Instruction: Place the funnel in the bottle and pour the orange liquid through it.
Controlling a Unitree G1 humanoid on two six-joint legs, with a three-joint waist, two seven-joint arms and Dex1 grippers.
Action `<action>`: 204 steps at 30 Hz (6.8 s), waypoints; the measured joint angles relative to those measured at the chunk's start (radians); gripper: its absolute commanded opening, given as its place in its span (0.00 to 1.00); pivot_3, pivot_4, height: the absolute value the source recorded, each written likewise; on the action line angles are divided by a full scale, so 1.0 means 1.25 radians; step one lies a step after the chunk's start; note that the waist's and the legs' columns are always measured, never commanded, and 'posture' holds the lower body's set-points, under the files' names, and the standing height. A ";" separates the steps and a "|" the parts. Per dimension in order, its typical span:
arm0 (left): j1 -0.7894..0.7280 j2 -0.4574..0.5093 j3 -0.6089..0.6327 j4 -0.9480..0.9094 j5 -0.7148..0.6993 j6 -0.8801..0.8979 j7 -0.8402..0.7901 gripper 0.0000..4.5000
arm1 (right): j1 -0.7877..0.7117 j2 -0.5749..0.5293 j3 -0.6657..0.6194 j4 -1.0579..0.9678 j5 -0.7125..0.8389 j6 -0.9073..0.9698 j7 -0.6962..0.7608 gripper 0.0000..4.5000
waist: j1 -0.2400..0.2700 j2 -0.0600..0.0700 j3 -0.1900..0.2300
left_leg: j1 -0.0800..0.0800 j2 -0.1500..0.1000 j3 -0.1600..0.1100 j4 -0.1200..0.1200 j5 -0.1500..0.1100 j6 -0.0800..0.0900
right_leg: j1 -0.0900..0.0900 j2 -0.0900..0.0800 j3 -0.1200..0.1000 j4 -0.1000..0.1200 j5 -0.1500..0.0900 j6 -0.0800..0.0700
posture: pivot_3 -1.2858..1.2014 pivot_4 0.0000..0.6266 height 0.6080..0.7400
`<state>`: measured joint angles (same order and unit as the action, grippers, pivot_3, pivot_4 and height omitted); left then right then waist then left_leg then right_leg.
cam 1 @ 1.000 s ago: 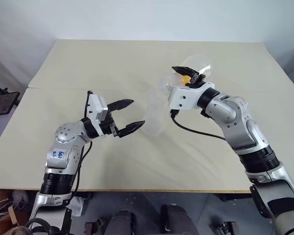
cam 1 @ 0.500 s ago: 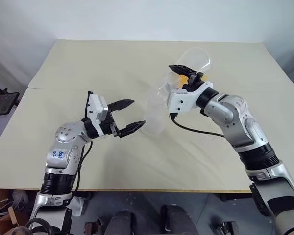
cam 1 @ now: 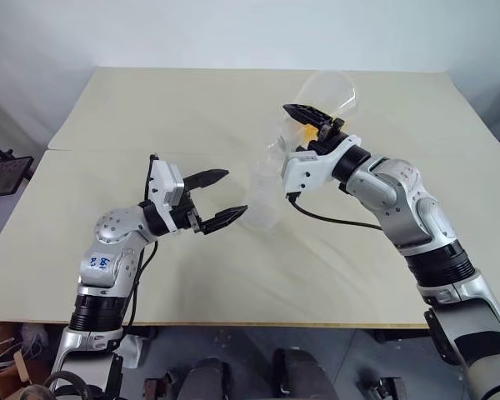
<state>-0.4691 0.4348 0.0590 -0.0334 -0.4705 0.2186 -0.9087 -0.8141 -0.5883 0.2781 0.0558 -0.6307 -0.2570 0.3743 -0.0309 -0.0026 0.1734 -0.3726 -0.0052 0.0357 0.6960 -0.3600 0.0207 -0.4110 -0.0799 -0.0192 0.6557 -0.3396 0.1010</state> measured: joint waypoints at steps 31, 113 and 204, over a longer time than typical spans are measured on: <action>0.000 -0.007 0.000 0.000 -0.002 -0.002 -0.001 1.00 | -0.007 -0.010 0.000 0.058 -0.077 -0.091 -0.089 0.60 | 0.000 0.000 0.000 | 0.000 0.000 0.000 0.000 0.000 0.000 | 0.000 0.000 0.000 0.000 0.000 0.000 | 0.52 0.24 1.00; 0.000 -0.016 0.001 0.000 -0.013 -0.008 -0.001 1.00 | -0.010 -0.019 -0.001 0.088 -0.121 -0.127 -0.144 0.60 | -0.001 0.000 0.000 | 0.000 0.000 0.000 0.001 0.000 0.000 | 0.000 0.000 0.000 0.001 0.000 0.000 | 0.52 0.24 1.00; 0.000 -0.033 0.001 0.000 -0.015 -0.008 -0.001 1.00 | -0.039 -0.020 -0.001 0.119 -0.150 -0.185 -0.205 0.60 | -0.001 0.000 0.000 | 0.000 0.000 0.000 0.001 0.000 0.000 | 0.000 0.000 0.000 0.001 0.000 0.000 | 0.52 0.24 1.00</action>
<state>-0.4692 0.3937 0.0598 -0.0333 -0.4897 0.2086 -0.9094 -0.8626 -0.6128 0.2771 0.2040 -0.8179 -0.4885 0.1176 -0.0322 -0.0026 0.1734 -0.3726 -0.0052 0.0359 0.6970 -0.3599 0.0206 -0.4111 -0.0797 -0.0190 0.6570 -0.3396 0.1010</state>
